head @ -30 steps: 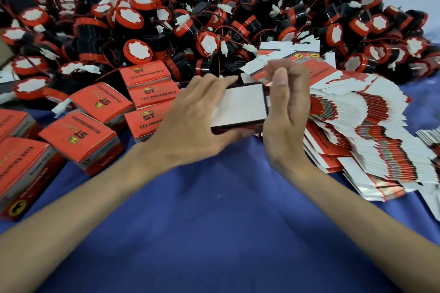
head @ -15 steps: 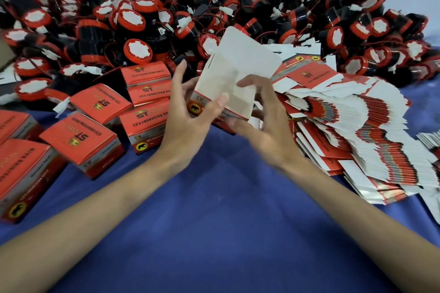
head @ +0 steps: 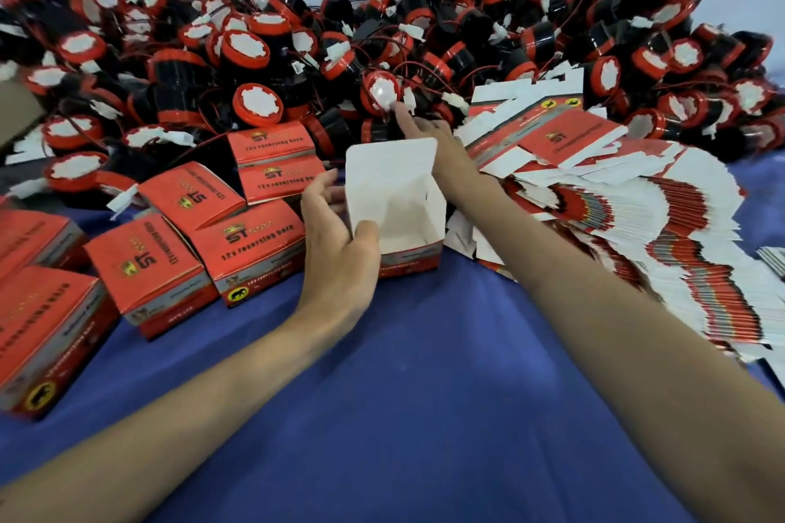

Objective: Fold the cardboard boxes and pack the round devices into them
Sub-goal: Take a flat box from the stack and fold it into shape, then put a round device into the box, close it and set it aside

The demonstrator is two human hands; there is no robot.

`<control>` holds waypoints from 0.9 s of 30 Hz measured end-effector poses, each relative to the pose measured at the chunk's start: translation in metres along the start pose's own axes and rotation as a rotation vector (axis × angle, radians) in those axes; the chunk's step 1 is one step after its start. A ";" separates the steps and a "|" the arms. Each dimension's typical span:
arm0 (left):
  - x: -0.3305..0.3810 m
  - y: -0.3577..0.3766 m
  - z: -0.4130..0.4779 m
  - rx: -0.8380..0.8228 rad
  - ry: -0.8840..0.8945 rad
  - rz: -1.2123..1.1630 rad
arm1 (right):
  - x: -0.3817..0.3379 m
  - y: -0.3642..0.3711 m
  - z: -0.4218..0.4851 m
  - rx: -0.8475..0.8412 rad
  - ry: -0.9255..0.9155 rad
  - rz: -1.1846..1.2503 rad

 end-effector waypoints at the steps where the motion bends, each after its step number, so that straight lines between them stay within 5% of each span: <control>1: 0.000 -0.001 0.000 0.012 -0.003 -0.009 | -0.003 -0.003 -0.002 0.096 -0.029 -0.032; 4: 0.002 -0.003 0.000 0.042 0.022 -0.013 | -0.017 -0.014 -0.013 0.321 -0.155 -0.092; 8: 0.008 -0.004 -0.001 0.059 0.085 0.015 | -0.023 -0.021 -0.019 0.387 -0.210 -0.137; 19: 0.009 0.000 -0.001 0.011 0.126 0.021 | -0.021 -0.022 -0.010 0.303 -0.159 0.084; 23: 0.009 0.000 -0.001 0.010 0.113 0.021 | -0.024 -0.053 0.004 0.617 -0.094 0.157; 25: 0.010 -0.001 0.000 0.005 0.111 0.022 | -0.031 -0.051 0.028 0.528 -0.064 0.226; 27: 0.009 -0.001 0.000 -0.001 0.091 0.019 | -0.031 -0.024 0.052 0.219 -0.010 0.162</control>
Point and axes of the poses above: each hand's wrist, its own z-axis towards the middle knuckle, its own y-axis out of the palm, x = y × z, the point moved 9 cm from there along z, towards the middle knuckle, and after that the axes turned 8 degrees about x, right-handed, at the moved point
